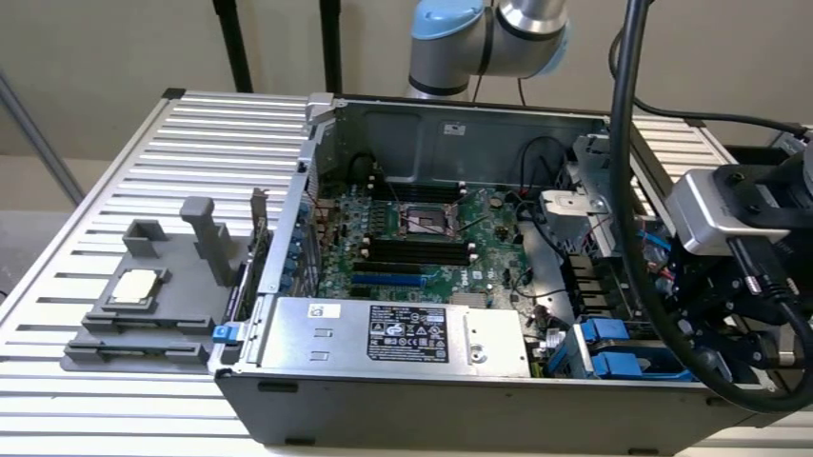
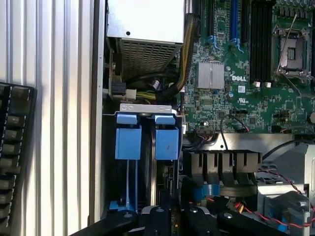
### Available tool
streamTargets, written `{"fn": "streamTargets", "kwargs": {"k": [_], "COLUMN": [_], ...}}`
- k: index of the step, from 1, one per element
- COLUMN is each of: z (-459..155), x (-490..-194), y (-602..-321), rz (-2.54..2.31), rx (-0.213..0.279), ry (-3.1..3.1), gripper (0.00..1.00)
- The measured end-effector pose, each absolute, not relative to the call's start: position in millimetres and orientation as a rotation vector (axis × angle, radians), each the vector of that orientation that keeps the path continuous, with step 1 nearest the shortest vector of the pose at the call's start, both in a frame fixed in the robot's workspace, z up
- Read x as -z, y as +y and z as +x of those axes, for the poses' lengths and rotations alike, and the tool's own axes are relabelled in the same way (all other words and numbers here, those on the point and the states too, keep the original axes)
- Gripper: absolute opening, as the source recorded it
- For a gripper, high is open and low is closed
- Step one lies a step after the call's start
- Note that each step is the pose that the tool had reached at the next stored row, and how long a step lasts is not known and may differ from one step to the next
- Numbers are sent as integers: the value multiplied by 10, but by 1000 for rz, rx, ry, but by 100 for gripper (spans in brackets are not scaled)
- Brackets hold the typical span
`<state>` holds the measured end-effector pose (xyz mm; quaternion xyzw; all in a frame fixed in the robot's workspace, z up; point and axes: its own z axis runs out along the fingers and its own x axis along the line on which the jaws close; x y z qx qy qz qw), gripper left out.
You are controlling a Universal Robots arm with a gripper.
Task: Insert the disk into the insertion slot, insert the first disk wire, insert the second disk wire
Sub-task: 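Insert the first disk wire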
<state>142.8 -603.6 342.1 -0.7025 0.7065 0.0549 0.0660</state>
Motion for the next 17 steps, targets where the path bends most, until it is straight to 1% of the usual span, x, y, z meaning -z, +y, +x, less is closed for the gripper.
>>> {"fn": "streamTargets", "kwargs": {"k": [17], "z": [1399], "x": [-3401], "y": [-6019], "rz": [-2107], "rx": [-149], "ry": [2133], "gripper": [17]}}
